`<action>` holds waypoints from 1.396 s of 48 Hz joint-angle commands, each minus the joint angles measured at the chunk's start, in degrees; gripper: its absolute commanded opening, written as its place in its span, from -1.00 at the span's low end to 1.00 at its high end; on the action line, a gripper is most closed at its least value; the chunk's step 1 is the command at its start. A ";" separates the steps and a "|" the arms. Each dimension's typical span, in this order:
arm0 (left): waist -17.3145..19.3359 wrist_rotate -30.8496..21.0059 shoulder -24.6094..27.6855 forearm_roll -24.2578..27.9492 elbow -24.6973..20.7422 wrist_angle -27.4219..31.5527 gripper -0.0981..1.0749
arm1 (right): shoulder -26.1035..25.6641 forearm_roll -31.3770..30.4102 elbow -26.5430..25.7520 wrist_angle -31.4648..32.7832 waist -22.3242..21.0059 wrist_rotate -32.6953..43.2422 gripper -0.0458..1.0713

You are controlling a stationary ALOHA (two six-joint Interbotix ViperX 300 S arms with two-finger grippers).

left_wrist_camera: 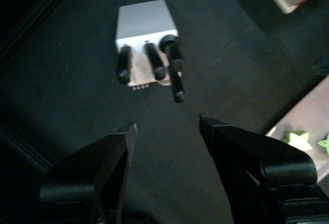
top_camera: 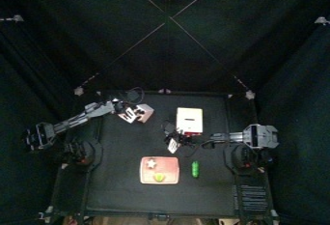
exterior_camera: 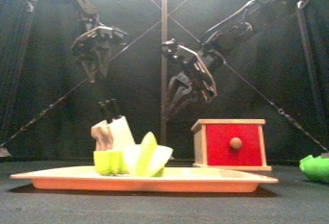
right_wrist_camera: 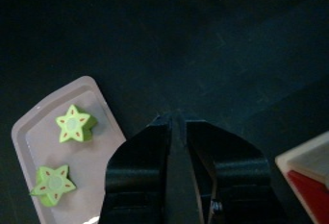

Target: Grab starfruit bottom

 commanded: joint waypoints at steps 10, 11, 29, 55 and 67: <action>-9.58 -0.09 -6.33 -0.09 0.79 -5.80 0.68 | -5.98 0.79 2.02 -0.35 2.81 -0.18 0.09; -10.28 -0.09 -6.68 -0.18 0.88 -6.42 0.68 | -6.06 0.79 2.20 -0.35 2.99 -0.18 0.09; -21.53 0.09 -12.22 -0.88 10.90 -21.97 0.68 | -8.79 1.67 5.80 -0.35 3.25 0.00 0.09; -29.97 0.53 -17.31 1.14 33.05 -56.78 0.68 | -10.46 1.32 9.67 -0.35 4.39 -0.44 0.09; -33.66 0.53 -13.80 1.85 38.94 -69.43 0.70 | -10.37 0.53 10.11 -0.35 4.57 -0.26 0.09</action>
